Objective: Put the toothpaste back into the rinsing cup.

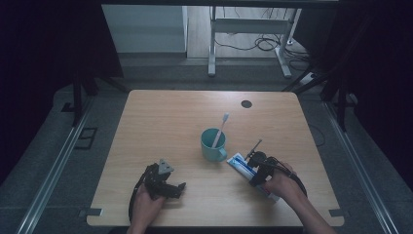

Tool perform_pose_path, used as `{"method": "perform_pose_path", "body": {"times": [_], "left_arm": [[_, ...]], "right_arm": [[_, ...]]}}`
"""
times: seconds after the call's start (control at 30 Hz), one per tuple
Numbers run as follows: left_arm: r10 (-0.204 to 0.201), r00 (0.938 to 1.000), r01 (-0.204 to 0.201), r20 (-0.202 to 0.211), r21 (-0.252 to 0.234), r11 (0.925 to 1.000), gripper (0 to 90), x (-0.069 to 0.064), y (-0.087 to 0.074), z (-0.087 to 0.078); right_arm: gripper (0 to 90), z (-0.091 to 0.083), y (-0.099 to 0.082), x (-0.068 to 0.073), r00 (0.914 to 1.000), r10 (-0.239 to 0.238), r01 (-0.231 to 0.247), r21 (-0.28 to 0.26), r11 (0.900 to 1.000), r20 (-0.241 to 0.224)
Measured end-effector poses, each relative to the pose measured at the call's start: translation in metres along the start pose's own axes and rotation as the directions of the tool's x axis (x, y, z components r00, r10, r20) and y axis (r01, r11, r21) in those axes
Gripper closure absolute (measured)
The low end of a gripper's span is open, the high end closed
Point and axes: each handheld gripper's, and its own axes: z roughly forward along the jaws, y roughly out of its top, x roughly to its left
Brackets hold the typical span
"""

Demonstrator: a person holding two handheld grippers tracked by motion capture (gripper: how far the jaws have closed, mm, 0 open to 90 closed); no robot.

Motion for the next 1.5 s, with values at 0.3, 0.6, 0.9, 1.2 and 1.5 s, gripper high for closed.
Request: {"method": "perform_pose_path", "body": {"times": [0.3, 0.6, 0.9, 1.2, 1.5], "left_arm": [[0.000, 1.0000, 0.000, 0.000, 0.000, 1.0000, 0.0, 0.000, 0.000, 0.000], [0.000, 1.0000, 0.000, 0.000, 0.000, 1.0000, 0.0, 0.000, 0.000, 0.000], [0.000, 1.0000, 0.000, 0.000, 0.000, 1.0000, 0.0, 0.000, 0.000, 0.000], [0.000, 1.0000, 0.000, 0.000, 0.000, 1.0000, 0.0, 0.000, 0.000, 0.000], [0.000, 1.0000, 0.000, 0.000, 0.000, 1.0000, 0.0, 0.000, 0.000, 0.000]], "right_arm": [[46.1, 0.005, 0.007, -0.001, 0.9999, 0.004, -0.004, 0.045, 0.9990, -0.010], [58.9, 0.002, 0.008, -0.006, 0.9978, 0.051, -0.049, 0.050, 0.9976, -0.042], [68.4, -0.004, 0.004, -0.010, 0.9963, 0.051, -0.050, 0.026, 0.9984, -0.069], [69.9, -0.005, 0.002, -0.009, 0.9971, 0.038, -0.037, 0.012, 0.9992, -0.067], [70.6, -0.007, -0.001, -0.009, 0.9963, 0.025, -0.025, 0.004, 0.9997, -0.083]]}}
